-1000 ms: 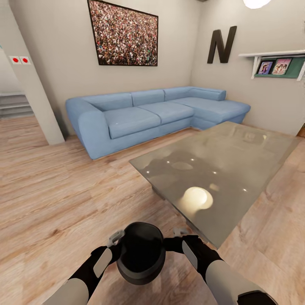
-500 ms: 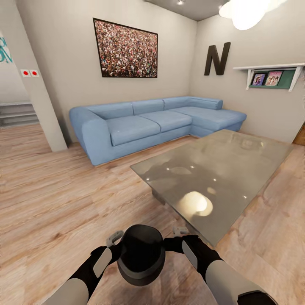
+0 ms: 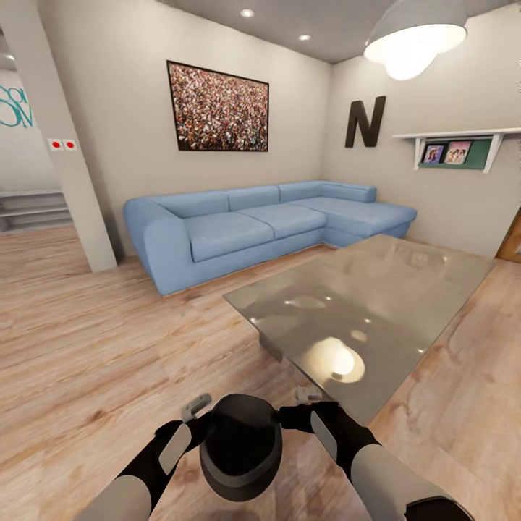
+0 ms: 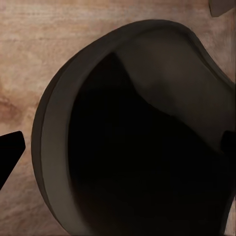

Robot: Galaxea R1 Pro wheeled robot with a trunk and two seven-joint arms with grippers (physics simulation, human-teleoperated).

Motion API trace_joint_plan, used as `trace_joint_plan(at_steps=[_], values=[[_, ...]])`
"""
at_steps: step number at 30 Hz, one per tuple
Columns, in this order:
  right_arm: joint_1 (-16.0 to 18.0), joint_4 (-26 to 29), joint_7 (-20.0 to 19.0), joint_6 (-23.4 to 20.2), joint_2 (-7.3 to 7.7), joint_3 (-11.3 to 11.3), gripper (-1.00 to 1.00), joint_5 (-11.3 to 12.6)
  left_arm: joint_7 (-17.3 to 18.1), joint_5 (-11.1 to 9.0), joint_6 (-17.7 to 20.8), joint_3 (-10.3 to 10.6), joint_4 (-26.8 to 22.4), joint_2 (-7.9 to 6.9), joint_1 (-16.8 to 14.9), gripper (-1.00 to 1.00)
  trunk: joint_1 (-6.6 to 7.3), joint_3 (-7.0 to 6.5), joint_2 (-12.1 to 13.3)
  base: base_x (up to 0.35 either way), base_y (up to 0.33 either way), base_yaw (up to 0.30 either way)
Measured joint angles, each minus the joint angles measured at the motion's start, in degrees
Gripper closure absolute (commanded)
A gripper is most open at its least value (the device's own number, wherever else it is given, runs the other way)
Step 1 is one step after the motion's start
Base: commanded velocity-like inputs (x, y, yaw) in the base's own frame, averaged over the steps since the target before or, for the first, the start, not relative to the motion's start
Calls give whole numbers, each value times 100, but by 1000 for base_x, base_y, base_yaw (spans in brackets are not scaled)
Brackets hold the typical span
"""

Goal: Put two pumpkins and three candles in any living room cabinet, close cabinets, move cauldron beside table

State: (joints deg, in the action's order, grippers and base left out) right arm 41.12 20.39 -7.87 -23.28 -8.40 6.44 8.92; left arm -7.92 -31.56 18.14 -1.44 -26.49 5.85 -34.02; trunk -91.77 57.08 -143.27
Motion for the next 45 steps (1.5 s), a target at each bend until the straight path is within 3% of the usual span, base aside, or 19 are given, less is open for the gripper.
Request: trace_joint_plan(at_steps=[4, 23, 31, 36, 39, 40, 45], values=[[0, 0, 0, 0, -1, 0, -100, 0, 0, 0, 0, 0, 0, 0, 0, -100, 22, -86, 29, -14, 0, 0], [0, 0, 0, 0, 8, 0, -100, 0, -3, 0, 0, 0, 6, 0, 0, -100, 435, -427, 791, -320, 0, 0], [0, 0, 0, 0, 14, -4, -100, 0, -2, 0, 0, -9, 0, -3, 0, -100, 614, -571, 1112, -51, 0, 0], [0, -68, 9, 6, 17, 2, -100, 22, -20, -4, 8, -36, 70, -73, 0, -100, 724, -661, 1312, -1, 0, 0], [-12, -131, 41, 2, 27, 14, -100, 15, -32, 9, 26, -20, 134, -200, 0, -100, 790, -715, 1433, 0, 0, 0], [-27, -216, 51, 1, 27, 15, -100, 8, -33, 7, 29, -20, 287, -290, 1, -100, 812, -732, 1473, 0, 0, 0], [-58, -607, 72, 6, 39, 12, -100, -10, -28, -5, 14, -21, 864, -402, 0, -100, 922, -822, 1673, 0, 0, 0]])
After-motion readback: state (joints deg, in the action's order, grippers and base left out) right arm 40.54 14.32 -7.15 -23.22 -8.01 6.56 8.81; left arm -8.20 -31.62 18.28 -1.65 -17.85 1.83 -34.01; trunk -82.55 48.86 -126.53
